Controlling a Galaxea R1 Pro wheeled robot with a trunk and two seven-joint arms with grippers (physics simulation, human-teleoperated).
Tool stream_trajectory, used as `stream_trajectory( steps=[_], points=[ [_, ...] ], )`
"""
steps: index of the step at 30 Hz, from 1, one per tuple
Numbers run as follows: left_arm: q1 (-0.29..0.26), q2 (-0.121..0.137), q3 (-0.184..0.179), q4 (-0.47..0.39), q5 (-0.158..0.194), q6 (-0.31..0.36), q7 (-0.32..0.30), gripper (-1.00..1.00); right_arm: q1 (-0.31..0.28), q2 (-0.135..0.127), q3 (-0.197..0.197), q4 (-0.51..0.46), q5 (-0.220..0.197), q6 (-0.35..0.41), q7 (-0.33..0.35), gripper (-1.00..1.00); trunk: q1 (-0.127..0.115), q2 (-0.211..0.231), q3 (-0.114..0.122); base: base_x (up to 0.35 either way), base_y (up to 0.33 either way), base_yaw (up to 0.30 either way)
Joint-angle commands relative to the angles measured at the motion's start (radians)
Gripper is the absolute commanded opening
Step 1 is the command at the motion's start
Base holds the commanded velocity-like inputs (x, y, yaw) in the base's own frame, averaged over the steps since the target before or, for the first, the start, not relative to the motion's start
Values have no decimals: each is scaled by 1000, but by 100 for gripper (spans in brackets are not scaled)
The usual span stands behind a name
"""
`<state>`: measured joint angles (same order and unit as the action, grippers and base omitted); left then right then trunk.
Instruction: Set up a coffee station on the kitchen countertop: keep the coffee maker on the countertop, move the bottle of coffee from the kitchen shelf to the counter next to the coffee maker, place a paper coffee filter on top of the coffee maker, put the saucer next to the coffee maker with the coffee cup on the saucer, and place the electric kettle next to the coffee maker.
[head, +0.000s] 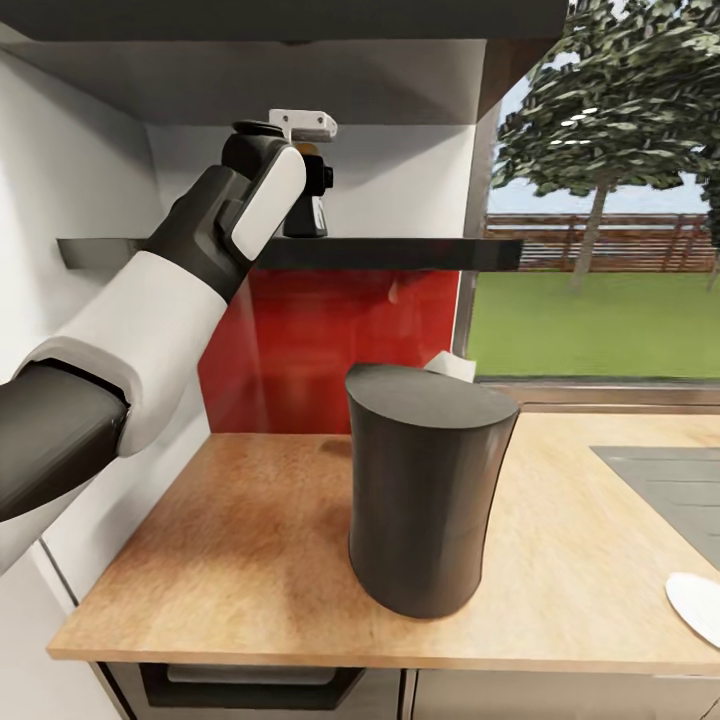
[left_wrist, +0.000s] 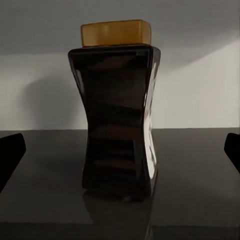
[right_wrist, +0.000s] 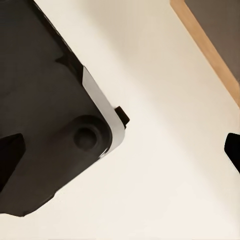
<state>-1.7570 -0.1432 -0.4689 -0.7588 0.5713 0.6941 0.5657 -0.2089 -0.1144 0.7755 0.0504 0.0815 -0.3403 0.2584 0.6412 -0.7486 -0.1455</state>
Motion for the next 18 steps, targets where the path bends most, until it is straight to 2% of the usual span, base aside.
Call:
stream_trajectory(
  steps=[1,3,5,7,11,18],
  points=[
    [-2,1,-4,0,10,1,10,100,3,0,-6,3,15,-6,1,100,0,-1,-2,95,0,0],
    [-2,1,-4,0,11,1,10,100,15,2,-5,2,57,-6,-6,100,0,-1,-2,55,0,0],
    [-2,1,-4,0,11,1,10,100,26,5,-5,3,134,-6,-23,100,0,-1,-2,26,0,0],
    [-2,1,-4,0,10,1,10,100,35,6,-5,3,176,-6,-34,100,0,-1,-2,16,0,0],
    [-2,1,-4,0,11,1,10,100,46,7,-5,3,213,-6,-46,100,0,-1,-2,86,0,0],
    [-1,1,-4,-1,10,1,10,100,49,7,-5,3,221,-6,-50,100,0,-1,-2,36,0,0]
  ],
)
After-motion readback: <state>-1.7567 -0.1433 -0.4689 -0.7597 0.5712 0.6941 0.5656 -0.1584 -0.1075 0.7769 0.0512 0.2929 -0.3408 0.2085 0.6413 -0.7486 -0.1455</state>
